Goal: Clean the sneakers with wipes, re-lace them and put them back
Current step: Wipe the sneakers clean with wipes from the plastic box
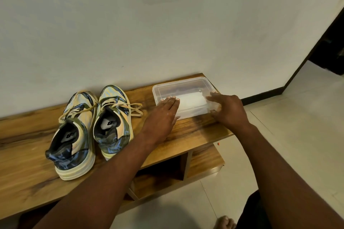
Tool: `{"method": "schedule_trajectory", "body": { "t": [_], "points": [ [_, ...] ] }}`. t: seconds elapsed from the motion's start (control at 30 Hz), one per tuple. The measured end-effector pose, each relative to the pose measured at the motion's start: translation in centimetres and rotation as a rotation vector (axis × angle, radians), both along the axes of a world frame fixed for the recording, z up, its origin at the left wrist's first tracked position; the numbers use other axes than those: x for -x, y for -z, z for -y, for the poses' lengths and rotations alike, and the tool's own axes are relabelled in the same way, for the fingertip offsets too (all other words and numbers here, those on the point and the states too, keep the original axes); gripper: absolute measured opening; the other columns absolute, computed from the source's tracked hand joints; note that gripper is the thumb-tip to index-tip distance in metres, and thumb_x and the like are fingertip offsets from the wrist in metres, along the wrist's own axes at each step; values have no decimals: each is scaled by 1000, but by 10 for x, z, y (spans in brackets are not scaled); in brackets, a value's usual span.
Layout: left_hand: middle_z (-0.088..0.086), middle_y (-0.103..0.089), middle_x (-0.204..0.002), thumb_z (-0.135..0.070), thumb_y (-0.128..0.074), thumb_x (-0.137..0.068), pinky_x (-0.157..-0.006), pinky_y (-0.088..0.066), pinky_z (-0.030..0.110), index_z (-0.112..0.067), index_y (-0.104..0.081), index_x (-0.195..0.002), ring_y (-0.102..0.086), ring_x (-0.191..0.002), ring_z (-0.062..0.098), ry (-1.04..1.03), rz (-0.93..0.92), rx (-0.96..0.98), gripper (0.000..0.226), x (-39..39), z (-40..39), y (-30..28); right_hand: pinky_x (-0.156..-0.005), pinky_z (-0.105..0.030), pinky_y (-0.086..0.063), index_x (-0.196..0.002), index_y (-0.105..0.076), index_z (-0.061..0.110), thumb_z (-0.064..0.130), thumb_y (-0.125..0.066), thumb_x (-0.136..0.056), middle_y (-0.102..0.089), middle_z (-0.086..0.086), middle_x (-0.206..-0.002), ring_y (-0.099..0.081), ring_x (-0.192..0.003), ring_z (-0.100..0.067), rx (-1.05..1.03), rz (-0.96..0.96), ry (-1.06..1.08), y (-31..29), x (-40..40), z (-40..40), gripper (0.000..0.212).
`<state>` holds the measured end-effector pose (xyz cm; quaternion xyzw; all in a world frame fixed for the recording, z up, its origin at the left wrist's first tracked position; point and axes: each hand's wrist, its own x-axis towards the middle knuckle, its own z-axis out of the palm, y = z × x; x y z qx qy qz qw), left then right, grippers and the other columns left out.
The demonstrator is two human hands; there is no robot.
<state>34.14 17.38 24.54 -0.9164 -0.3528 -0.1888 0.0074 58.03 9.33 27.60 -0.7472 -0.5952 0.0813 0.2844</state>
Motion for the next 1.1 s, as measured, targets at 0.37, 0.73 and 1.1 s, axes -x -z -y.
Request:
{"method": "schedule_trajectory", "body": {
  "t": [0.37,0.73,1.1],
  "points": [
    [18,-50,-157,-18,-64,-103,-125,-26,52,-8,-52,-152,-41,-151,36,-130,266,21,51,10,3,12,-112,-49,-49,-119,-75,19,10,-86,-79,-62,-7,-145,-58,-132,-27,-190,-33,-109,2,-13,-12,42],
    [7,-72,-118,-34,-54,-108,-93,-49,34,-11,-70,-132,-61,-111,24,-272,650,-208,37,-5,32,-28,-76,-30,-59,-117,-62,6,37,-81,-89,-68,-6,-116,-68,-101,-17,-777,-301,187,-16,0,-26,46],
    [4,-71,-124,-47,-59,-105,-86,-44,23,-10,-63,-131,-64,-113,20,-465,885,237,45,-1,-17,-41,-95,-18,-55,-144,-54,27,24,-79,-94,-63,12,-141,-62,-122,-5,-458,-754,102,-17,24,-76,56]
  ]
}}
